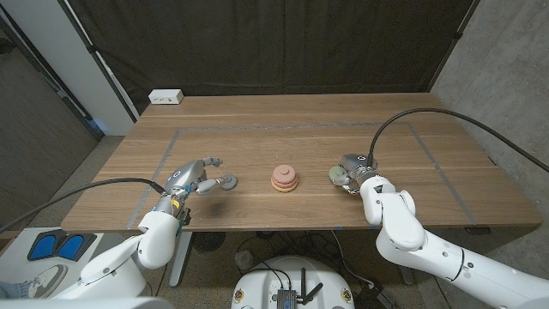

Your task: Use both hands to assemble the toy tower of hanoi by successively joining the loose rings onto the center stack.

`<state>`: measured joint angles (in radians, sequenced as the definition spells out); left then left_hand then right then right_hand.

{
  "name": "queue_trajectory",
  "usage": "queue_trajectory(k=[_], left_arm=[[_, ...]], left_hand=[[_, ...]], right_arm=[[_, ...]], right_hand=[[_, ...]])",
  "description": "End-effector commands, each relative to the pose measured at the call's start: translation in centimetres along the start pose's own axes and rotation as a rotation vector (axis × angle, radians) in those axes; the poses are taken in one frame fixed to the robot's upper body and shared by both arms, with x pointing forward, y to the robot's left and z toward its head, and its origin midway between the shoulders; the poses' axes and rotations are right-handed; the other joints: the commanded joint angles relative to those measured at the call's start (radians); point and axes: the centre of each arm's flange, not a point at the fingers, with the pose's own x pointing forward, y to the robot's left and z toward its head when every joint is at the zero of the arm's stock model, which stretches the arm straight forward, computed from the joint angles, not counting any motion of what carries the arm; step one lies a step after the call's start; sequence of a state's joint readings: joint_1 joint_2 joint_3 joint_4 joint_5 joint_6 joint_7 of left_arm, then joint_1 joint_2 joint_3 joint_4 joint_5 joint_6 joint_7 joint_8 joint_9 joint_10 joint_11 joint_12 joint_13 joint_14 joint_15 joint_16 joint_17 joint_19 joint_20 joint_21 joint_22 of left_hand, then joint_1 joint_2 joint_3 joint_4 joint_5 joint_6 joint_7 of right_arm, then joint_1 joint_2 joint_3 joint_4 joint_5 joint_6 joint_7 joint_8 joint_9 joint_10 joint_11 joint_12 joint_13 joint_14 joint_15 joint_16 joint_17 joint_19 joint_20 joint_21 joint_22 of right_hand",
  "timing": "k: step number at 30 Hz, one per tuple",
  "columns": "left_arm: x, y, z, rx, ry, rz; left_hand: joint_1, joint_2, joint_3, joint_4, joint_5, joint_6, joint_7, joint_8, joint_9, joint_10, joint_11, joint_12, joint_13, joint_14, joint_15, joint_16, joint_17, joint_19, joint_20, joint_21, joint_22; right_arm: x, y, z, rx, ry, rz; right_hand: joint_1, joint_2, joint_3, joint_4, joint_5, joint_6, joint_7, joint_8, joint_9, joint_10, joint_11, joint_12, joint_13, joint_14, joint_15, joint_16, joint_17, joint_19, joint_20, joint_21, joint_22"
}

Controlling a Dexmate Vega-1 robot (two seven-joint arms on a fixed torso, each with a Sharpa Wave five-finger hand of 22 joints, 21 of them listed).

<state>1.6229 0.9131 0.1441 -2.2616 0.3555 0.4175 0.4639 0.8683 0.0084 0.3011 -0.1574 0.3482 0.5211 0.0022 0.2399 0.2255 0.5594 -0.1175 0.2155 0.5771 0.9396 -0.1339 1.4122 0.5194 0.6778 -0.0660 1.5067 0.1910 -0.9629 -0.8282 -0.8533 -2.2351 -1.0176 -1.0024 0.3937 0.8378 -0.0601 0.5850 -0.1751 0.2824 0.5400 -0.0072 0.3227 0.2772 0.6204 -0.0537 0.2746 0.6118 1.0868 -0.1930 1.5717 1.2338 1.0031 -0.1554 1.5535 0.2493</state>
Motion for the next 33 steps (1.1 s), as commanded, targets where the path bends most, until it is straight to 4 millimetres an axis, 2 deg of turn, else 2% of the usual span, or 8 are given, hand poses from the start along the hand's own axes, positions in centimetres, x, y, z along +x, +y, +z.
queue_trajectory(k=[1, 19, 33], left_arm=[[0.0, -0.3, 0.2, -0.010, 0.005, -0.005], [0.4, -0.4, 0.7, -0.004, 0.004, -0.003], [0.6, -0.4, 0.6, -0.016, -0.008, 0.009]], left_hand=[[-0.009, -0.004, 0.005, -0.001, 0.008, 0.010, -0.001, -0.002, 0.004, 0.012, 0.002, -0.002, 0.005, 0.005, -0.086, -0.004, 0.003, 0.007, -0.138, -0.002, -0.001], [-0.012, -0.005, 0.014, -0.003, 0.008, 0.010, -0.002, -0.007, 0.006, 0.011, 0.003, -0.007, 0.007, 0.009, -0.086, -0.005, 0.003, 0.009, -0.139, -0.004, -0.001], [-0.014, -0.007, 0.019, -0.004, 0.007, 0.011, -0.002, -0.009, 0.007, 0.012, 0.002, -0.008, 0.008, 0.011, -0.086, -0.006, 0.004, 0.010, -0.139, -0.005, 0.000]], right_arm=[[-0.7, -2.2, -0.1, 0.001, -0.001, 0.015], [-1.8, -4.5, -0.2, 0.002, -0.045, -0.021], [-2.6, -5.7, 1.3, -0.037, -0.154, -0.049]], right_hand=[[0.065, 0.058, 0.011, 0.005, 0.009, 0.079, -0.065, 0.009, 0.003, 0.110, -0.101, 0.002, 0.007, 0.015, -0.023, -0.003, 0.003, 0.009, -0.063, -0.004, 0.002], [0.070, 0.063, 0.012, 0.007, 0.016, 0.086, -0.059, 0.008, 0.001, 0.127, -0.100, 0.000, 0.015, 0.022, -0.023, -0.007, 0.003, 0.009, -0.063, -0.008, 0.003], [0.073, 0.063, 0.012, 0.007, 0.021, 0.087, -0.063, 0.006, 0.001, 0.124, -0.100, -0.008, 0.020, 0.026, -0.023, -0.008, 0.003, 0.013, -0.063, -0.006, 0.008]])
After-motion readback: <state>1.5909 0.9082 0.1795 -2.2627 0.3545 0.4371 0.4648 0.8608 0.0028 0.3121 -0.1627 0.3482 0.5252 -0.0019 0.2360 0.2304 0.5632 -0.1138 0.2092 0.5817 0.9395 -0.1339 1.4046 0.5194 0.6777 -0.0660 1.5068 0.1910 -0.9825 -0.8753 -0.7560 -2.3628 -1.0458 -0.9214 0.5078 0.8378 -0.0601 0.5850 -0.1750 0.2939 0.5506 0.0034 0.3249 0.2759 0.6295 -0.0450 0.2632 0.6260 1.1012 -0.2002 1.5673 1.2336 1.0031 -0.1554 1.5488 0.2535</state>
